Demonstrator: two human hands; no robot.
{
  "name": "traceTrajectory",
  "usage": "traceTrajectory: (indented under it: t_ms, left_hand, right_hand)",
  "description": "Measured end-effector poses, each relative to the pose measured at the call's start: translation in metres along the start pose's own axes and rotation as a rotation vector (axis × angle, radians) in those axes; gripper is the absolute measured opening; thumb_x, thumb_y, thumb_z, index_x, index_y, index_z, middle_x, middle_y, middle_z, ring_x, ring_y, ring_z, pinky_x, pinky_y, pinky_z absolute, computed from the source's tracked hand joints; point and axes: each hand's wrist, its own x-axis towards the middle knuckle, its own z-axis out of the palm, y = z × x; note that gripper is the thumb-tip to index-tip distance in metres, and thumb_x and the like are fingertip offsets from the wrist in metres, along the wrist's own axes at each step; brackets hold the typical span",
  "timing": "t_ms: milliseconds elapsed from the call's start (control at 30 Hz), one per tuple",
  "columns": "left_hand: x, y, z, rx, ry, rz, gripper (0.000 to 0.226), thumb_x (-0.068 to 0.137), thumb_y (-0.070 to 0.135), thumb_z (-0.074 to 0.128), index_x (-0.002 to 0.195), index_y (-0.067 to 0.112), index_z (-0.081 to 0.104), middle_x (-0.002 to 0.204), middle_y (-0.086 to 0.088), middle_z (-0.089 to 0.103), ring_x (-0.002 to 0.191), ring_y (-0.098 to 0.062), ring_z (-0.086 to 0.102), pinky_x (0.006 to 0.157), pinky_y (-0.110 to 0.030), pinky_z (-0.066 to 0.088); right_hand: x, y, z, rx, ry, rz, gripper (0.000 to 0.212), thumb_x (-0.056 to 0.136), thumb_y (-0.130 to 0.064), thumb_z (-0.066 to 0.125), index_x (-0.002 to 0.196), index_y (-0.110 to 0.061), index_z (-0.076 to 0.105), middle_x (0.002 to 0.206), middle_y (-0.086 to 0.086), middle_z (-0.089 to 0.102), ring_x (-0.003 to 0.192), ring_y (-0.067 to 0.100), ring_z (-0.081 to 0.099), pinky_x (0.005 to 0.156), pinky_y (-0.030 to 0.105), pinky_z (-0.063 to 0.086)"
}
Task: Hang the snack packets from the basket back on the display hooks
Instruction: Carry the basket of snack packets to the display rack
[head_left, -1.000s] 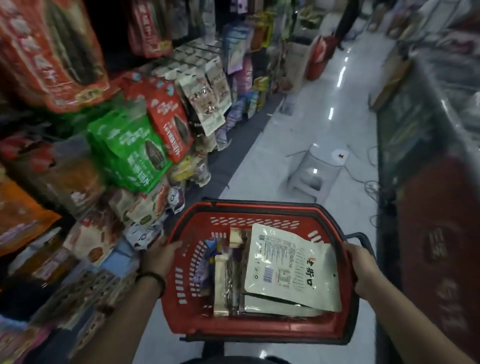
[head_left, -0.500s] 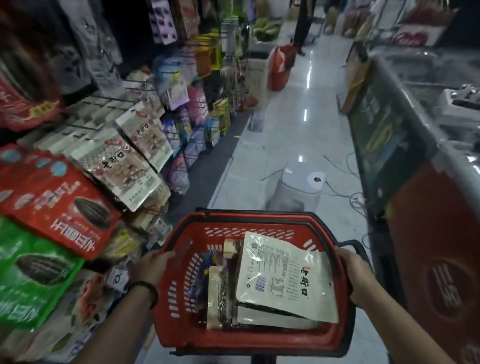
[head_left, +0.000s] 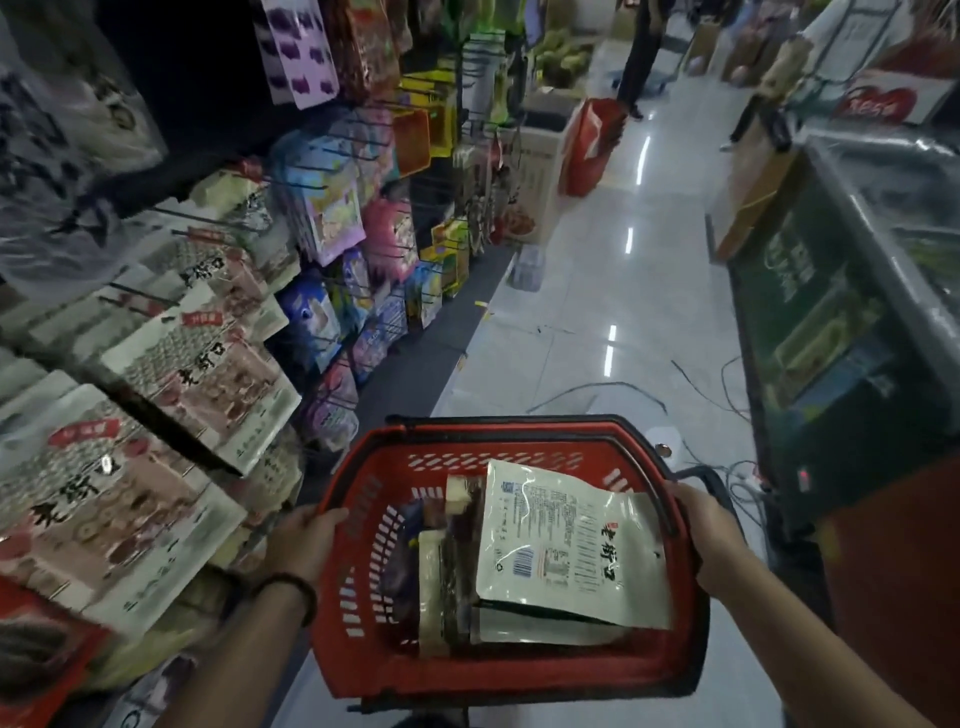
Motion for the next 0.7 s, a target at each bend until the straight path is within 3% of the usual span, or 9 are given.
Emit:
traceTrajectory:
  t_ms: [133,300,533,700]
  left_hand:
    - [0.063,0.048,0.032,-0.054,-0.007,-0.044,0.014,0.084,0.033,0.078,0.091,0.022,0.076,0.076,-0.003,0.08,0.072,-0.03,0.077,0.064,-0.038,0.06]
    - [0.124,0.103,0.065,-0.081,0.03,-0.071,0.017,0.083,0.034,0.078,0.097,0.025,0.074,0.09,-0.007,0.079,0.081,-0.032,0.076,0.078,-0.046,0.063]
    - [0.196,0.144,0.118,-0.074,0.093,-0.111,0.009,0.089,0.027,0.074,0.095,0.021,0.077,0.087,-0.009,0.081,0.077,-0.029,0.077,0.072,-0.038,0.059]
    - [0.224,0.165,0.159,-0.166,0.234,-0.257,0.017,0.083,0.031,0.077,0.095,0.019,0.077,0.088,-0.01,0.081,0.079,-0.033,0.077,0.081,-0.046,0.062]
  right_hand:
    - [0.058,-0.064,0.044,-0.038,0.014,0.022,0.042,0.078,-0.047,0.076,0.104,-0.015,0.085,0.101,0.017,0.082,0.098,0.043,0.077,0.1,0.06,0.058]
    - [0.125,-0.139,0.093,-0.065,-0.045,0.008,0.043,0.077,-0.045,0.076,0.103,-0.013,0.085,0.103,0.018,0.082,0.1,0.044,0.077,0.097,0.061,0.058]
    - [0.255,-0.231,0.169,-0.157,-0.173,0.001,0.032,0.076,-0.044,0.073,0.09,-0.018,0.086,0.092,0.016,0.082,0.075,0.035,0.077,0.086,0.054,0.062]
    - [0.34,-0.298,0.226,-0.303,-0.281,0.011,0.028,0.071,-0.043,0.077,0.085,-0.02,0.085,0.088,0.02,0.08,0.068,0.036,0.075,0.071,0.046,0.06]
